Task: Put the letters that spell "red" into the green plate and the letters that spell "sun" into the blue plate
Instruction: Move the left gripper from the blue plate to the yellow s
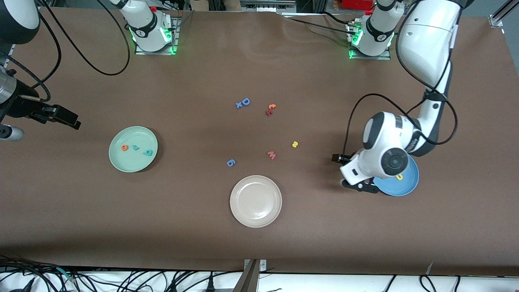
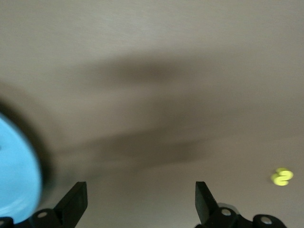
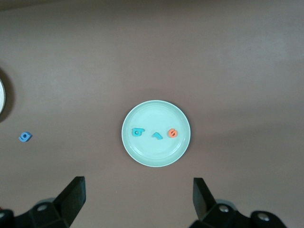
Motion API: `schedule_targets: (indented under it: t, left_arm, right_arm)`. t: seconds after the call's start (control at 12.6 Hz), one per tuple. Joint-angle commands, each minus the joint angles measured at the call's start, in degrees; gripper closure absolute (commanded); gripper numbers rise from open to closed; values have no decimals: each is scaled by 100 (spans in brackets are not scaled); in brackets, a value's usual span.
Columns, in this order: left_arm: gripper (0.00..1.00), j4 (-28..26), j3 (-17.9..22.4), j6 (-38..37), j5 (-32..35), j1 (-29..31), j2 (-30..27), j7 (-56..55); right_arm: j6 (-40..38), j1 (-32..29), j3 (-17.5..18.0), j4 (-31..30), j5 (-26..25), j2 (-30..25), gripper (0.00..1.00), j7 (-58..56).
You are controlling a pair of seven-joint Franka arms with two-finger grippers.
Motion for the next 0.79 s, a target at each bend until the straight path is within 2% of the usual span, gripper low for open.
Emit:
schedule_targets:
  t: [0.0,0.32,0.55,0.71]
  left_arm:
    - [0,14,78,70,-78,-277,14,-494]
    - [0,-161,69,254,-69,-743,-47,-1495]
    - [0,-836,34,1175,-78,-963,-249,-1691]
    - [0,-1101,-10,1659,-69,-1094,-250,-1883]
  right_arm:
    - [-15,-114,127,-115,-71,-68,0,89]
    - [-33,-123,118,-115,-71,-94,0,89]
    - [-42,-123,118,-124,-71,-94,0,80]
    - [-42,-123,118,-133,-71,-94,0,80]
